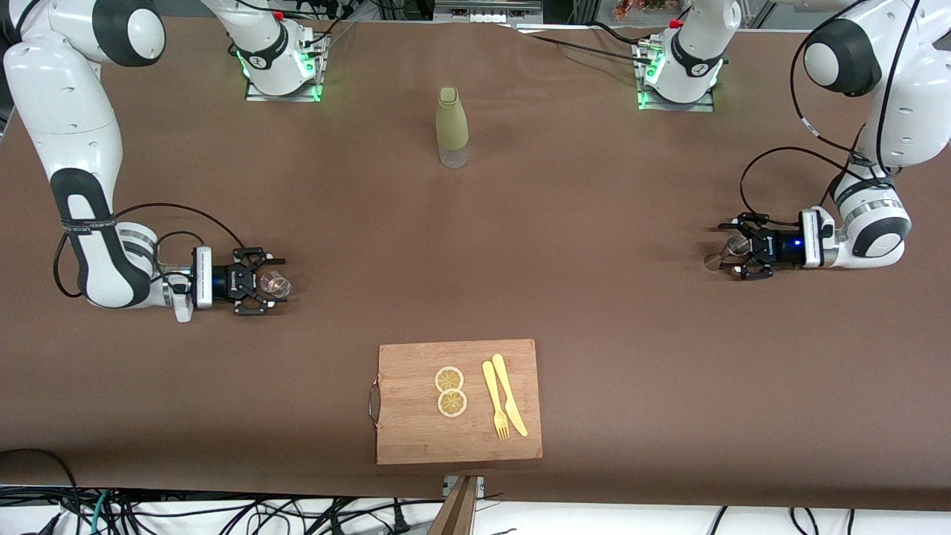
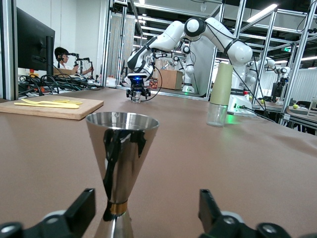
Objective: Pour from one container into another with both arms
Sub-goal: 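Lift the cup and jigger, bringing both grippers together mid-table, then tilt the glass cup with the right gripper over the jigger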
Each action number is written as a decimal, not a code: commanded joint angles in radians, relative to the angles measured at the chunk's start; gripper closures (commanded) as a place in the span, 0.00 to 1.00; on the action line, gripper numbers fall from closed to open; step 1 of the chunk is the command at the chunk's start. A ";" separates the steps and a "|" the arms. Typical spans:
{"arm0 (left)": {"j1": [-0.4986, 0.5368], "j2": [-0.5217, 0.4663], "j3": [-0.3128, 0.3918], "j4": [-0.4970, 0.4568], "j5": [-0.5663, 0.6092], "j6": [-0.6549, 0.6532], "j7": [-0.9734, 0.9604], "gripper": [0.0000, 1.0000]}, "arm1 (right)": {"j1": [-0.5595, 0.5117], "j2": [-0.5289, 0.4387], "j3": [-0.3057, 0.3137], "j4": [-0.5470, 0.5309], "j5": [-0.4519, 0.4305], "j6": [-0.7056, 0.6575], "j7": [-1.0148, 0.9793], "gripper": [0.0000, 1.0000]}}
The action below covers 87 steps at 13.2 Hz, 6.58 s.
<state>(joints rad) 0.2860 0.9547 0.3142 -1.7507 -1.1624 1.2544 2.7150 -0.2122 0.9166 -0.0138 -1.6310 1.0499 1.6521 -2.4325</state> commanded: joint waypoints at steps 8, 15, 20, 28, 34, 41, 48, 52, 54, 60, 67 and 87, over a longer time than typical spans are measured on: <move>-0.005 0.010 0.006 0.011 -0.017 0.010 0.107 0.32 | -0.006 0.014 0.029 0.025 0.025 -0.018 -0.003 0.99; -0.004 0.012 0.008 0.011 -0.019 0.010 0.134 0.87 | -0.004 0.010 0.185 0.098 0.070 -0.017 0.130 1.00; -0.004 0.012 0.008 0.011 -0.017 0.011 0.124 1.00 | 0.057 0.007 0.285 0.132 0.113 0.020 0.227 1.00; -0.099 -0.043 -0.117 0.011 -0.117 0.072 0.054 1.00 | 0.223 0.001 0.299 0.151 0.313 0.279 0.228 1.00; -0.166 -0.065 -0.311 0.010 -0.261 0.305 -0.060 1.00 | 0.361 -0.044 0.304 0.149 0.386 0.478 0.303 1.00; -0.315 -0.062 -0.400 0.006 -0.482 0.500 -0.063 1.00 | 0.425 -0.059 0.428 0.164 0.384 0.820 0.383 1.00; -0.461 -0.054 -0.405 0.032 -0.622 0.609 -0.063 1.00 | 0.562 -0.079 0.439 0.198 0.383 1.200 0.441 1.00; -0.488 -0.048 -0.440 0.042 -0.680 0.694 -0.067 1.00 | 0.625 -0.088 0.440 0.197 0.383 1.426 0.441 1.00; -0.504 -0.042 -0.441 0.069 -0.700 0.718 -0.077 1.00 | 0.626 -0.139 0.440 0.159 0.384 1.443 0.435 1.00; -0.544 -0.028 -0.472 0.105 -0.761 0.780 -0.078 1.00 | 0.626 -0.318 0.425 -0.055 0.381 1.515 0.399 1.00; -0.565 -0.024 -0.514 0.132 -0.815 0.841 -0.077 1.00 | 0.629 -0.317 0.426 -0.066 0.380 1.545 0.282 1.00; -0.584 -0.033 -0.535 0.146 -0.836 0.893 -0.078 1.00 | 0.672 -0.263 0.423 -0.044 0.286 1.701 0.082 1.00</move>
<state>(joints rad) -0.2903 0.9214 -0.2102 -1.6171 -1.9477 2.1106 2.5887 0.4419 0.6502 0.4135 -1.6793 1.3674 3.3087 -2.3430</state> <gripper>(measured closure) 0.797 0.877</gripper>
